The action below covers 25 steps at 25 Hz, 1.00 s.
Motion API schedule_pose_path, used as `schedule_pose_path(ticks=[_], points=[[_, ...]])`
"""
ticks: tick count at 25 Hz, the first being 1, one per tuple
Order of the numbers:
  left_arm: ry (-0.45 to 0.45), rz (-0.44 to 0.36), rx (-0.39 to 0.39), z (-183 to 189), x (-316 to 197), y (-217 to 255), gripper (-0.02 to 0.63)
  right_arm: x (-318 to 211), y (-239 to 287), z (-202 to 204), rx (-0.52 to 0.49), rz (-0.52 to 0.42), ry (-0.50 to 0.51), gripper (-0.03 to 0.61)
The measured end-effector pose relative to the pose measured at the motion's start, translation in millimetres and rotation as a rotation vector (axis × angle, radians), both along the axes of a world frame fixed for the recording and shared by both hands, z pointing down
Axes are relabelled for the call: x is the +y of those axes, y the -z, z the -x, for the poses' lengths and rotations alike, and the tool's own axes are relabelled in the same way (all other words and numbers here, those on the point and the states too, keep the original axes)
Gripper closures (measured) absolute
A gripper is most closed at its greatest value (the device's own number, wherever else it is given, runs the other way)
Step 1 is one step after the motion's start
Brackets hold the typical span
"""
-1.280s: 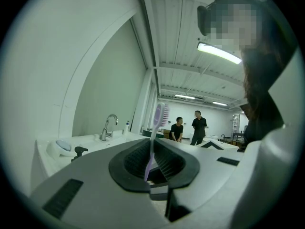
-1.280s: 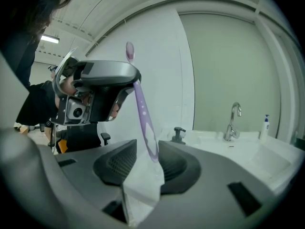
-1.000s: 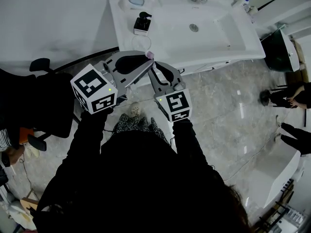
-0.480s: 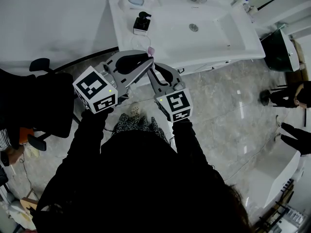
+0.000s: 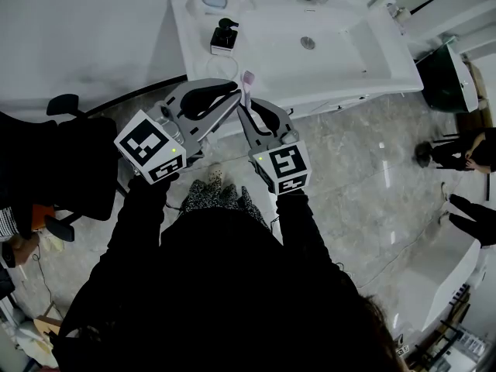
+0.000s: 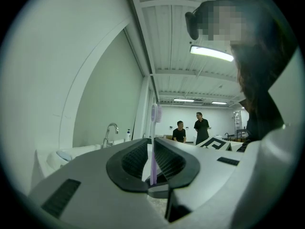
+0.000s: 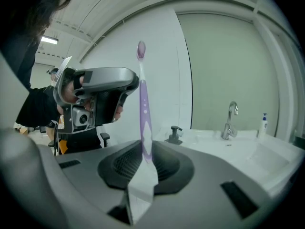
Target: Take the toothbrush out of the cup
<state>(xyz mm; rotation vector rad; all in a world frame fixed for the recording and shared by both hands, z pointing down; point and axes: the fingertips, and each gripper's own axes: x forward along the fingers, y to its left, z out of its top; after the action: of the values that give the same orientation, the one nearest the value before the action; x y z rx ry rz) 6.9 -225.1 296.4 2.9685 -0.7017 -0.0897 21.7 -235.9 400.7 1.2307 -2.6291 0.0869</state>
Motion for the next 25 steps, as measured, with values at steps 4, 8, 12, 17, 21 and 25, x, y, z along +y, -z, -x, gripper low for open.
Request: schedule_pose_path(ticks=[4, 8, 12, 17, 21, 25], points=[[0.027, 0.003, -0.004, 3.4, -4.4, -3.7, 0.578, -1.4, 2.3, -8.5, -0.004, -0.004, -0.025, 0.511], [0.067, 0.012, 0.007, 8.1, -10.6, -6.8, 0.578, -4.3, 7.9, -18.5, -0.019, -0.009, -0.052, 0.511], [0.112, 0.009, -0.023, 12.5, -16.0, -18.5, 0.580, -6.2, 12.8, -28.6, -0.029, -0.019, -0.081, 0.511], [0.160, 0.003, -0.071, 13.7, -19.6, -33.5, 0.586, -9.0, 21.3, -40.9, -0.046, -0.029, -0.109, 0.511], [0.192, -0.025, -0.110, 13.7, -20.6, -40.0, 0.600, -11.1, 27.2, -49.4, -0.059, -0.038, -0.130, 0.511], [0.221, -0.055, -0.156, 14.3, -21.2, -43.0, 0.606, -12.1, 30.5, -56.5, -0.055, -0.043, -0.148, 0.511]])
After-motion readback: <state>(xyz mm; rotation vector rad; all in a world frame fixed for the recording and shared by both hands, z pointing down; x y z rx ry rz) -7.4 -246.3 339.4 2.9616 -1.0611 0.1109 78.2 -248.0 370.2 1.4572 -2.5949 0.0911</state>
